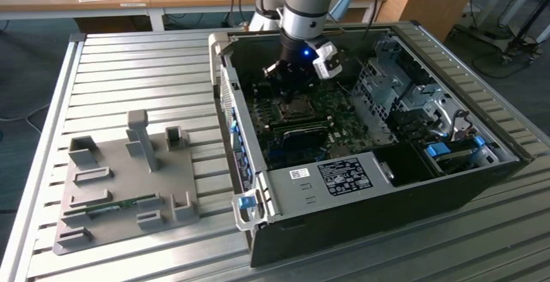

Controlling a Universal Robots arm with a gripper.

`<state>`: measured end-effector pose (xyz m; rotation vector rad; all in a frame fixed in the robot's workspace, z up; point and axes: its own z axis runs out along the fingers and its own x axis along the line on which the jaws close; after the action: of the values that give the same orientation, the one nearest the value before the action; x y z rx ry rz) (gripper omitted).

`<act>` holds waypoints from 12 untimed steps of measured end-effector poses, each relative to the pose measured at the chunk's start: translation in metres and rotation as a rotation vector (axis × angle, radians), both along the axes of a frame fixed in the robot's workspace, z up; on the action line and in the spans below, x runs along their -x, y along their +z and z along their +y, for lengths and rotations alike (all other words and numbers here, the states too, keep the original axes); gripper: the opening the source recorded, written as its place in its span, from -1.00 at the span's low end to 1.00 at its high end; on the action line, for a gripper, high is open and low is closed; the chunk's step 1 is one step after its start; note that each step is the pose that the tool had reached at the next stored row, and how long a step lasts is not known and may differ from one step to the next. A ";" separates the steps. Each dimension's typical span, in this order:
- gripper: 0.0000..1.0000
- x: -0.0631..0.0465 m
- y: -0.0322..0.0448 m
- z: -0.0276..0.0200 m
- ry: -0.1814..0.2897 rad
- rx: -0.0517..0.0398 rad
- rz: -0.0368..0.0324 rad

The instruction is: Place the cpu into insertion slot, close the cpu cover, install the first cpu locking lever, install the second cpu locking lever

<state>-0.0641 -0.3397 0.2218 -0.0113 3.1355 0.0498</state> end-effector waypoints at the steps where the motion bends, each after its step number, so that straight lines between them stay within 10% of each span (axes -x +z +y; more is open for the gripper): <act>1: -0.79 -0.002 0.0000 0.0000 0.000 0.0000 0.0000; 12: -0.79 -0.022 -0.0001 0.0000 0.000 0.0000 0.0000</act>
<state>-0.0422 -0.3397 0.2217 -0.0113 3.1354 0.0499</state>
